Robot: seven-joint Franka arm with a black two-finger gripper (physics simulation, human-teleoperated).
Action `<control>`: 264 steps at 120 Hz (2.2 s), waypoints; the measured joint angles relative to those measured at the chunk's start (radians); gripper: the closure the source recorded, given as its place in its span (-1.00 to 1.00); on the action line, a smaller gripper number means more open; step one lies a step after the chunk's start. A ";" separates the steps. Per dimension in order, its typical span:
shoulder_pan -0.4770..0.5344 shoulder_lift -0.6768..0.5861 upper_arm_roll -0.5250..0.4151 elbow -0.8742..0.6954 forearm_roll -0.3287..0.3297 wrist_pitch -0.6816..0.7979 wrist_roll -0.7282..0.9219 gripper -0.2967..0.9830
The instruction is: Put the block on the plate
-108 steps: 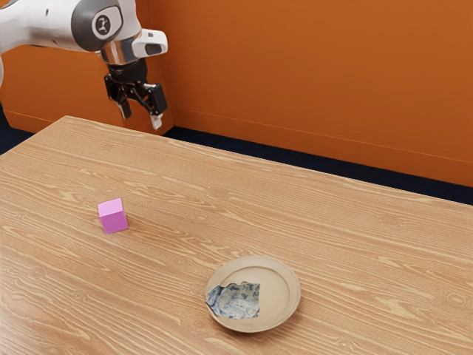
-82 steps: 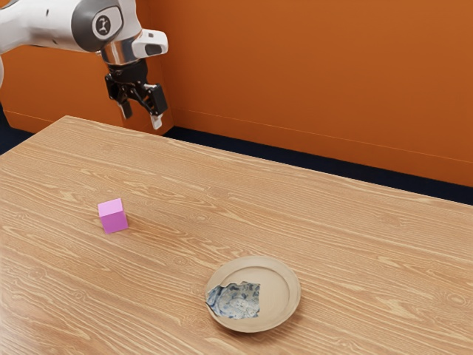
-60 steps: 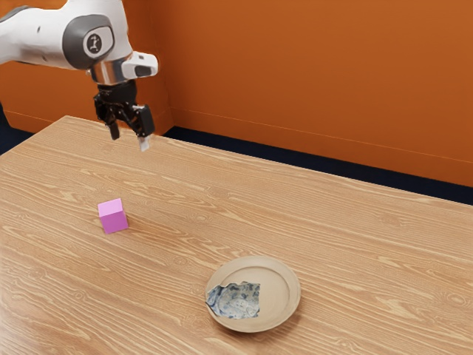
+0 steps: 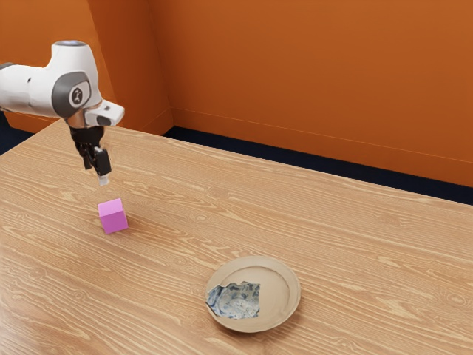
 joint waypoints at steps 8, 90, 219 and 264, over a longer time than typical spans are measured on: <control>0.019 0.015 -0.001 -0.036 0.007 0.076 0.070 -0.54; 0.085 0.188 -0.006 -0.064 -0.084 0.283 0.447 -0.54; 0.000 0.143 -0.004 -0.094 -0.089 0.373 0.539 -0.11; -0.202 -0.016 -0.004 -0.224 -0.106 0.343 0.539 -0.09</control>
